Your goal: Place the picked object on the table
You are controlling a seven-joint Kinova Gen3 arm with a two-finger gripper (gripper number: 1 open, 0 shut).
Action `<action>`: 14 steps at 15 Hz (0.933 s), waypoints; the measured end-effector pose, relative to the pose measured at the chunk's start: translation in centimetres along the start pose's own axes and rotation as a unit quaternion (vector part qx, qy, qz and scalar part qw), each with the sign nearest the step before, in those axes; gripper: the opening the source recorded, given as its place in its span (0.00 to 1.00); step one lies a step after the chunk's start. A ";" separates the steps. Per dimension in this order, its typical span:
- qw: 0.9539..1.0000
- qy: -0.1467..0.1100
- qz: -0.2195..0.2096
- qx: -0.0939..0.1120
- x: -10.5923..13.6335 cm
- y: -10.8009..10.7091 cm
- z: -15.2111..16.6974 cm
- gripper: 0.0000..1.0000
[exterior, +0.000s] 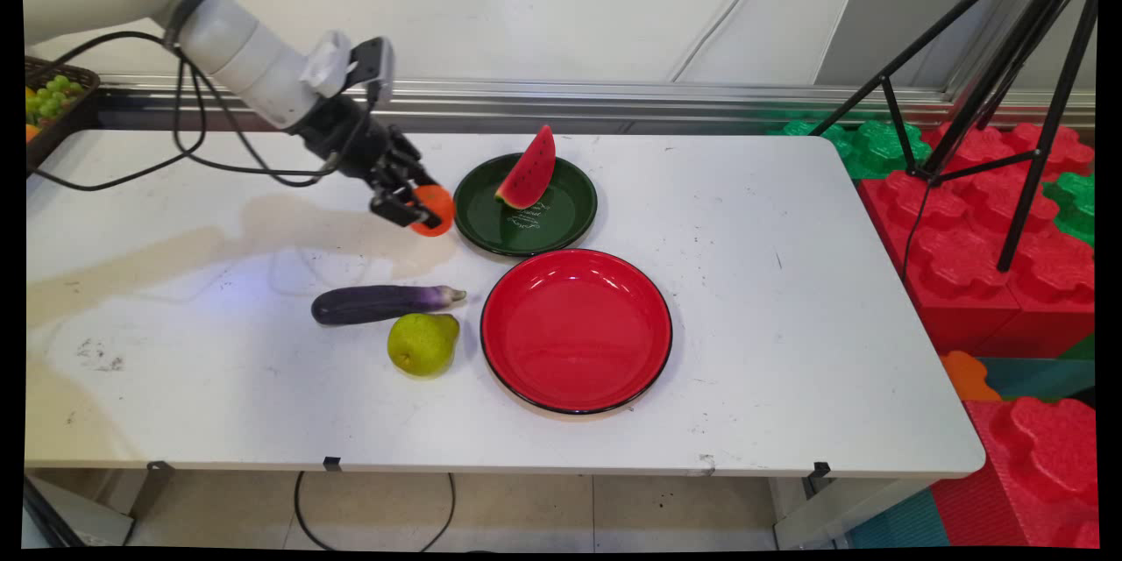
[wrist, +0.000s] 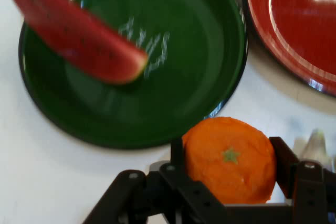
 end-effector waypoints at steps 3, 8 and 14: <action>1.000 -0.023 -0.001 -0.005 -2.0 -0.7 -0.4 0.00; 0.998 -0.050 -0.008 -0.027 -4.8 -1.1 1.0 0.00; 0.997 -0.056 -0.020 -0.038 -6.4 -1.2 3.0 0.00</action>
